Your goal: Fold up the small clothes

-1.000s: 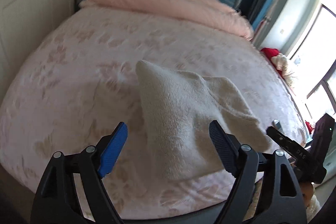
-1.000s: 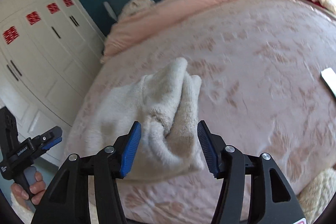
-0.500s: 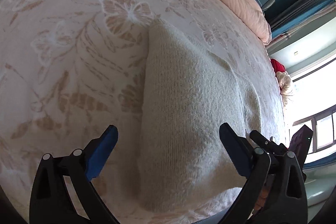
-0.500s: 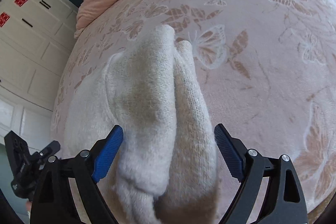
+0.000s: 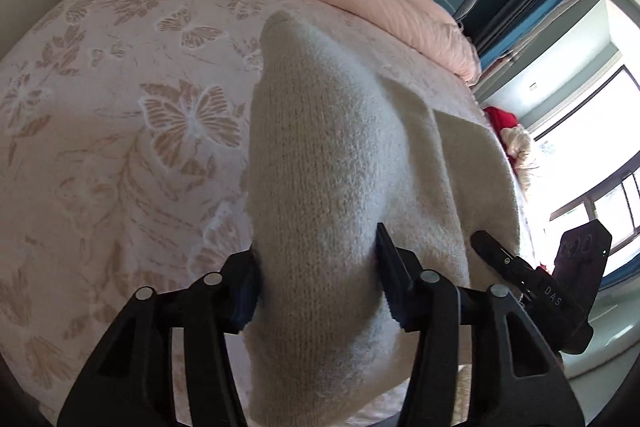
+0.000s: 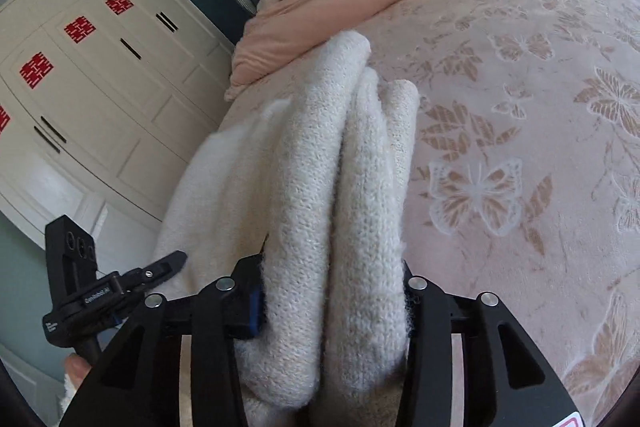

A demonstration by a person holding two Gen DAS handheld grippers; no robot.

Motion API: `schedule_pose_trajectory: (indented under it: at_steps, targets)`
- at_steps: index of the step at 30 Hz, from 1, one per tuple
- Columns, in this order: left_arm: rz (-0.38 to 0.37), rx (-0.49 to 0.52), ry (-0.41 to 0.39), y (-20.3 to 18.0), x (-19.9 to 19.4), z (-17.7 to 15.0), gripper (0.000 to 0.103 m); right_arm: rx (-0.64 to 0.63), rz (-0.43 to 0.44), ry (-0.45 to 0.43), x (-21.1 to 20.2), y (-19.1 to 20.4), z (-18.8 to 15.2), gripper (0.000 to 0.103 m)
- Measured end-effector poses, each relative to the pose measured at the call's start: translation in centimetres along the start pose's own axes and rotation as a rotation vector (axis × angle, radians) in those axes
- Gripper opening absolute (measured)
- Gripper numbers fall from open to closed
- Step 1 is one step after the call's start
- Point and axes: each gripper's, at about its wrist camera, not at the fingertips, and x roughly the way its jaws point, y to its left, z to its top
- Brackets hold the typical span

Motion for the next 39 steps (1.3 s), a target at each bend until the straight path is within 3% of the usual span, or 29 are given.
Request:
schedule_pose_trajectory:
  at_steps: [1, 2, 3, 5, 7, 9, 11, 13, 15, 18, 19, 20, 21, 22, 24, 27, 28, 30, 31, 32, 35, 37, 39]
  targets:
    - [0.048, 0.005, 0.023, 0.6, 1.5, -0.6, 0.059, 0.031, -0.072, 0.056, 1.4, -1.7, -0.5, 0.049]
    - [0.114, -0.003, 0.055, 1.4, 3.0, -1.4, 0.056, 0.057, -0.151, 0.082, 1.9, -2.8, -0.8, 0.042]
    - [0.160, -0.023, 0.082, 2.3, 3.8, -2.4, 0.054, 0.075, -0.143, 0.058, 1.1, -3.2, -1.1, 0.033]
    - [0.108, -0.078, 0.053, 3.5, 2.0, -3.8, 0.055, 0.042, -0.060, -0.022, -2.3, -2.3, -1.8, 0.033]
    - [0.121, -0.085, 0.014, 3.4, -0.3, -4.9, 0.057, -0.033, -0.070, -0.041, -4.7, -0.7, -3.0, 0.037]
    - [0.155, -0.049, -0.015, 3.0, -2.1, -6.3, 0.063, -0.065, -0.049, 0.009, -4.8, -0.2, -4.7, 0.055]
    - [0.193, 0.011, -0.002, 2.5, -2.3, -8.0, 0.070, -0.077, -0.064, 0.079, -3.3, -0.3, -6.7, 0.055]
    - [0.237, 0.084, 0.035, 2.1, -1.5, -10.1, 0.070, -0.063, -0.135, 0.103, -2.1, -0.7, -8.1, 0.055]
    - [0.292, 0.123, 0.080, 2.1, 0.0, -11.5, 0.070, -0.001, -0.128, 0.091, -1.8, -1.3, -8.5, 0.056]
    - [0.309, 0.127, 0.076, 2.3, 1.2, -12.2, 0.067, 0.068, -0.089, 0.081, -1.5, -1.5, -8.0, 0.060]
    - [0.308, 0.112, 0.070, 2.7, 1.6, -11.9, 0.063, 0.079, -0.074, 0.085, -1.2, -1.4, -7.5, 0.059]
    - [0.306, 0.090, 0.058, 3.0, 1.8, -11.5, 0.057, 0.077, -0.057, 0.093, -0.9, -1.2, -7.1, 0.047]
    - [0.302, 0.062, 0.049, 3.4, 1.9, -11.0, 0.052, 0.063, -0.057, 0.109, -0.5, -0.8, -6.6, 0.011]
    - [0.298, 0.040, 0.046, 3.7, 2.0, -10.4, 0.049, 0.054, -0.053, 0.111, -0.7, -0.3, -6.1, 0.011]
    - [0.282, 0.028, 0.053, 3.8, 2.2, -9.4, 0.033, 0.030, 0.014, 0.032, -2.6, 1.2, -4.8, 0.009]
    - [0.332, 0.017, 0.040, 3.7, 1.8, -9.0, 0.032, -0.039, -0.003, -0.054, -5.3, 3.0, -3.9, 0.009]
    - [0.344, -0.005, 0.051, 4.1, 1.8, -9.1, 0.032, -0.055, -0.042, -0.035, -4.7, 2.5, -4.1, 0.009]
    - [0.347, -0.059, 0.082, 5.1, 2.4, -9.9, 0.032, -0.110, -0.201, 0.065, -1.4, 0.5, -5.4, 0.009]
    - [0.351, -0.060, 0.076, 5.3, 2.6, -10.2, 0.032, -0.122, -0.239, 0.142, 0.6, -0.7, -6.4, 0.009]
    - [0.369, -0.041, 0.066, 4.9, 2.6, -10.4, 0.033, -0.102, -0.226, 0.159, 1.1, -1.5, -7.0, 0.009]
    - [0.405, -0.013, 0.071, 3.9, 2.2, -10.3, 0.032, -0.054, -0.183, 0.072, -1.9, -0.8, -6.8, 0.012]
    - [0.403, -0.026, 0.076, 4.1, 1.8, -10.5, 0.032, -0.069, -0.185, 0.025, -3.8, 0.5, -6.4, 0.021]
    - [0.421, -0.022, 0.084, 4.4, 1.3, -11.0, 0.032, -0.116, -0.202, -0.027, -5.2, 1.8, -6.4, 0.022]
